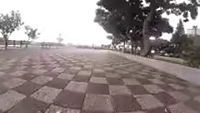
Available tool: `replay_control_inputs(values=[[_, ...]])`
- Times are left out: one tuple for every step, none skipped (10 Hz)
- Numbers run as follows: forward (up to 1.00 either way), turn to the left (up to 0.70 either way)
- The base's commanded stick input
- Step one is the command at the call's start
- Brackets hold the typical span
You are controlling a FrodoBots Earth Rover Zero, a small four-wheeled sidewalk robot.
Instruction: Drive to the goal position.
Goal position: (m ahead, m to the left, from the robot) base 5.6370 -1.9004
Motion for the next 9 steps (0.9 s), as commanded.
replay_control_inputs(values=[[0.7,0.0],[0.7,0.0],[0.7,0.0],[0.7,0.0],[0.7,0.02],[0.7,0.16],[0.7,0.32],[0.7,0.31],[0.7,0.19]])
